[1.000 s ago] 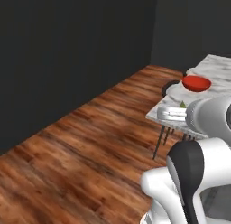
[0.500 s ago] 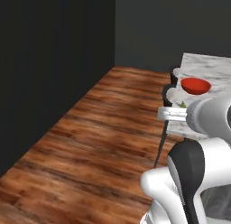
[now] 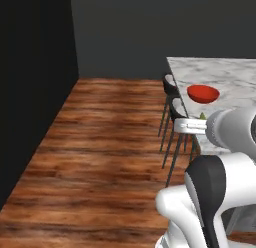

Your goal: There is a bowl on the dining counter. Grab a lemon wedge from the fridge and place it in the bowl. Then get the liquor bottle and glass cup from the cabinet and place them next to the bowl.

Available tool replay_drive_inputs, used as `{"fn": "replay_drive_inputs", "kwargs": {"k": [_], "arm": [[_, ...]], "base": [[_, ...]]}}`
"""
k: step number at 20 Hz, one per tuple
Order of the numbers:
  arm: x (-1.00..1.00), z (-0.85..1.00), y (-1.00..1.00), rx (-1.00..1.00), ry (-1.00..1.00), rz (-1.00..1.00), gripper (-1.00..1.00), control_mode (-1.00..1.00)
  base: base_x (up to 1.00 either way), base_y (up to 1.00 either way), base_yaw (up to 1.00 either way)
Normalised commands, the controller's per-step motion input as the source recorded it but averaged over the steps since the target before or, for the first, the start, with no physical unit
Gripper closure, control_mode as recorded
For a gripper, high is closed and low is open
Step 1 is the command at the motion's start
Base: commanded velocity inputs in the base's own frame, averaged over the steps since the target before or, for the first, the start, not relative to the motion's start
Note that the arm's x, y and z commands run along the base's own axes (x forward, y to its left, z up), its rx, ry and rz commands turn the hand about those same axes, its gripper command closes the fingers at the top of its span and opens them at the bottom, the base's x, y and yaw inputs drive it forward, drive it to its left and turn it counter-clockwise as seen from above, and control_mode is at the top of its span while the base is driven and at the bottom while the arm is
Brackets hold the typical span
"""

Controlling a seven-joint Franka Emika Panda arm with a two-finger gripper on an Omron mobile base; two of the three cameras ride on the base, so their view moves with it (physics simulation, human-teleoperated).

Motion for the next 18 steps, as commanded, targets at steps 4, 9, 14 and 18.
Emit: {"fn": "replay_drive_inputs", "kwargs": {"k": [4, 9, 14, 18], "arm": [[0.0, 0.0, 0.0, 0.0, 0.0, 0.0, 1.0, 1.0], [0.0, 0.0, 0.0, 0.0, 0.0, 0.0, 1.0, 1.0], [0.0, 0.0, 0.0, 0.0, 0.0, 0.0, 1.0, 1.0], [0.0, 0.0, 0.0, 0.0, 0.0, 0.0, 1.0, 1.0]], "base": [[0.57, 0.59, -0.53], [0.55, 0.6, -0.54], [0.56, 0.59, -0.54], [0.56, 0.59, -0.54]]}}
